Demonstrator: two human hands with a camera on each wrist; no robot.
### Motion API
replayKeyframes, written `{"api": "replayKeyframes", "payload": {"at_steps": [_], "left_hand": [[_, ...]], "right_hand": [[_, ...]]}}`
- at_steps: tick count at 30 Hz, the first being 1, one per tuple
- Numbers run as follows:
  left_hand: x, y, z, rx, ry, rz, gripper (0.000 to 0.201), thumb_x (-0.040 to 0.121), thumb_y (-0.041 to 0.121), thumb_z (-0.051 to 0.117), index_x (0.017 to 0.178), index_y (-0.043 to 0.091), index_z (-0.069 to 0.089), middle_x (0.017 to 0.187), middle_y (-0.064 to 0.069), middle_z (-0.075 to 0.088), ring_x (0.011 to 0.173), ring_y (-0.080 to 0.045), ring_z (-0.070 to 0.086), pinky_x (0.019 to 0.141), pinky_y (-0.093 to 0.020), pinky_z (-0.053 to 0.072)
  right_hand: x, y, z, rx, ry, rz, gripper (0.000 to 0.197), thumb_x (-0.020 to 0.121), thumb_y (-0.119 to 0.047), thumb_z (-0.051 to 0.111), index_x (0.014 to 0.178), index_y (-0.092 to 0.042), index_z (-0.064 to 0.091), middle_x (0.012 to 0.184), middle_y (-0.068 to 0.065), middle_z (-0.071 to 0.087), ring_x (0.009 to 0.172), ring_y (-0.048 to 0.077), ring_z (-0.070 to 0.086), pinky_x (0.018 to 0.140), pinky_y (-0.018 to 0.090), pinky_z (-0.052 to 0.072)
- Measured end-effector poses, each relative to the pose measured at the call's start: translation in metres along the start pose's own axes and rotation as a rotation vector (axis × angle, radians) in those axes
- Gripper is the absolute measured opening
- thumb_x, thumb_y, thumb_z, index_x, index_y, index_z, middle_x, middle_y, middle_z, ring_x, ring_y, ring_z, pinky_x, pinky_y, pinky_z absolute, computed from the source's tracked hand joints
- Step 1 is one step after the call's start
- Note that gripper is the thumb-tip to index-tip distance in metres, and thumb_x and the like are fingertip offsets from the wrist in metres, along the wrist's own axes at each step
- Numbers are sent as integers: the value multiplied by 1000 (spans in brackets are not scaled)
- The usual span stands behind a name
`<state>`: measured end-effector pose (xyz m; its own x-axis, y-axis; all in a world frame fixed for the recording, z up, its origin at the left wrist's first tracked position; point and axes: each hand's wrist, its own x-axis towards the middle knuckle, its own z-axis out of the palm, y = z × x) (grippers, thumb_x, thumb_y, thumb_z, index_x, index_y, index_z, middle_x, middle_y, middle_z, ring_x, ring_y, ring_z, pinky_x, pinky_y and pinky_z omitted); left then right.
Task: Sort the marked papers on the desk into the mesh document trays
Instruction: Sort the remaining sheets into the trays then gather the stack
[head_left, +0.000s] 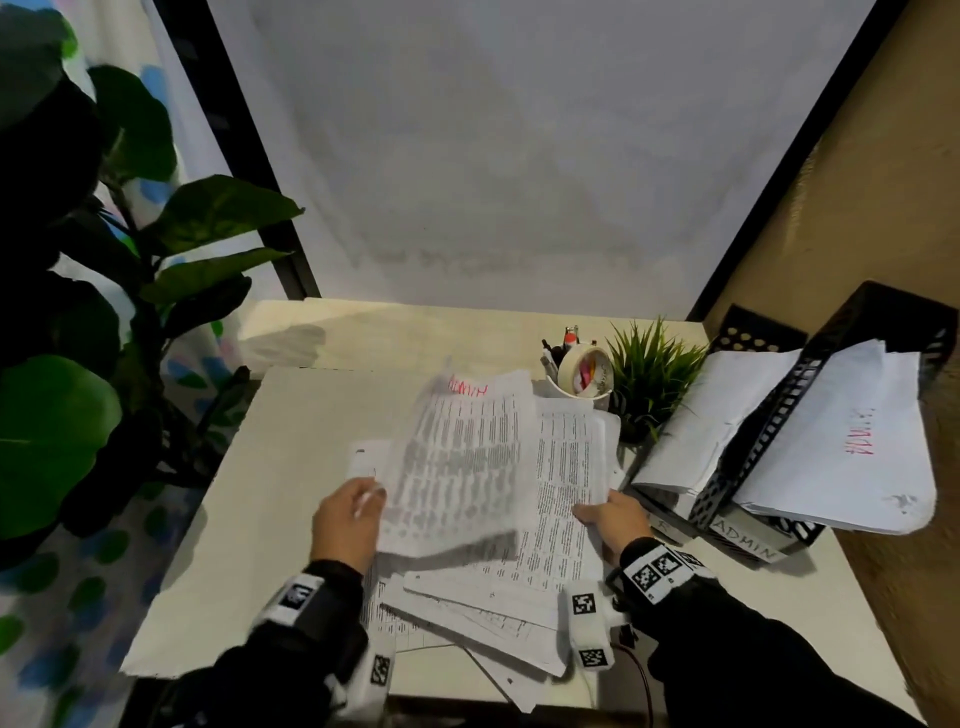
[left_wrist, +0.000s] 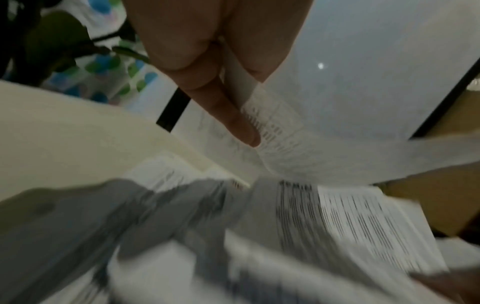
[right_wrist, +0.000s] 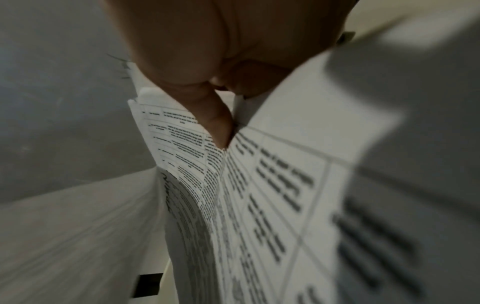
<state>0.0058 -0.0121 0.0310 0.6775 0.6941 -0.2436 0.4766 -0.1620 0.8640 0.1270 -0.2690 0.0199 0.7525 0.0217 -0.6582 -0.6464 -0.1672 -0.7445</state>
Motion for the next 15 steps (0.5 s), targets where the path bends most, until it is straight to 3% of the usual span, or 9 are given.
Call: {"api": "replayKeyframes", "payload": {"at_steps": [3, 5, 7, 8, 10, 12, 13, 15], "left_hand": [[-17, -10, 19, 39, -136, -13, 16, 93, 11, 50, 103, 13, 62, 110, -1, 57, 111, -22, 54, 94, -29, 38], [-19, -13, 26, 37, -263, -51, 21, 93, 9, 47, 84, 26, 54, 106, 3, 51, 106, -16, 49, 89, -24, 33], [-17, -17, 32, 44, -355, -86, 30, 92, 5, 47, 73, 28, 49, 100, 1, 54, 103, -19, 50, 84, -25, 36], [-17, -18, 33, 47, -383, -84, 29, 90, 2, 48, 74, 25, 51, 98, -1, 57, 103, -23, 54, 85, -28, 41], [-20, -16, 35, 29, -408, -75, 26, 86, -4, 51, 86, 21, 56, 105, -7, 63, 109, -26, 57, 100, -36, 42], [-22, -13, 35, -9, -411, -60, 40, 84, -7, 52, 101, 28, 51, 114, -8, 62, 112, -22, 56, 106, -36, 39], [-22, -10, 35, -16, -411, -55, 49, 82, -8, 52, 104, 35, 47, 118, -9, 60, 113, -22, 55, 106, -36, 38], [-24, -2, 35, -22, -393, -25, 60, 78, -7, 53, 110, 43, 41, 121, -11, 59, 114, -24, 56, 102, -40, 43]], "right_hand": [[0, -4, 0, -3, -22, -3, 29, 83, 14, 54, 108, 2, 59, 103, 16, 62, 93, 31, 59, 83, 40, 49], [1, -6, 0, -40, -26, 6, 24, 81, 11, 57, 105, 7, 58, 108, 17, 64, 98, 33, 61, 90, 46, 49], [2, -7, 1, -74, -10, 29, 37, 80, 6, 61, 116, 10, 56, 113, 24, 64, 105, 39, 61, 95, 47, 48], [3, -7, 1, -65, 0, 30, 39, 81, 3, 61, 119, 8, 55, 116, 25, 62, 109, 40, 60, 95, 44, 48], [-1, -9, -1, -4, -28, 8, 43, 87, -11, 59, 126, 3, 51, 130, 21, 56, 116, 37, 55, 100, 42, 42], [-3, -8, -7, 226, -184, 22, 61, 91, -43, 50, 142, -11, 37, 145, -1, 41, 132, 25, 41, 114, 43, 27], [-6, -10, -9, 321, -230, 36, 68, 89, -56, 44, 146, -20, 31, 142, -10, 37, 136, 20, 34, 116, 43, 22], [-12, -16, -12, 390, -287, -7, 76, 76, -67, 54, 138, -25, 42, 132, -7, 49, 128, 23, 45, 110, 45, 31]]}}
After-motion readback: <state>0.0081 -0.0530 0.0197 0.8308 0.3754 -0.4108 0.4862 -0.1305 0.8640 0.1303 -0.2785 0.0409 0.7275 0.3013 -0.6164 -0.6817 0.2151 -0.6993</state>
